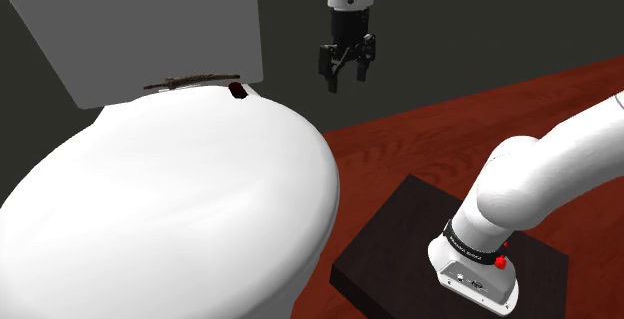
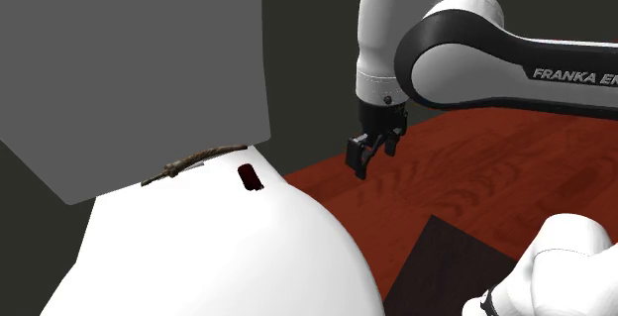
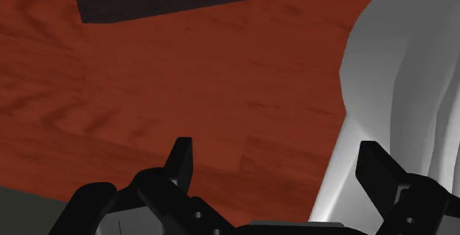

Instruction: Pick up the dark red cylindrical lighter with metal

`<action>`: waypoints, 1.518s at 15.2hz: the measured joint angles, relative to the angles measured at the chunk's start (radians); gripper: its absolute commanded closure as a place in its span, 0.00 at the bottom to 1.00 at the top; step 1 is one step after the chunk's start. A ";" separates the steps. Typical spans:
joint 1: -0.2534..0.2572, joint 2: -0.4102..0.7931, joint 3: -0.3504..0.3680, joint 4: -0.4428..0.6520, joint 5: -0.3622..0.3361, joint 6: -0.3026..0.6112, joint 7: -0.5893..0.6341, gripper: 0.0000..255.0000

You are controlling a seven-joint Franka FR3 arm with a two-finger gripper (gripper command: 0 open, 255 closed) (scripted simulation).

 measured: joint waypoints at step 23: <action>0.127 0.801 0.188 0.913 -0.096 -0.118 0.535 0.00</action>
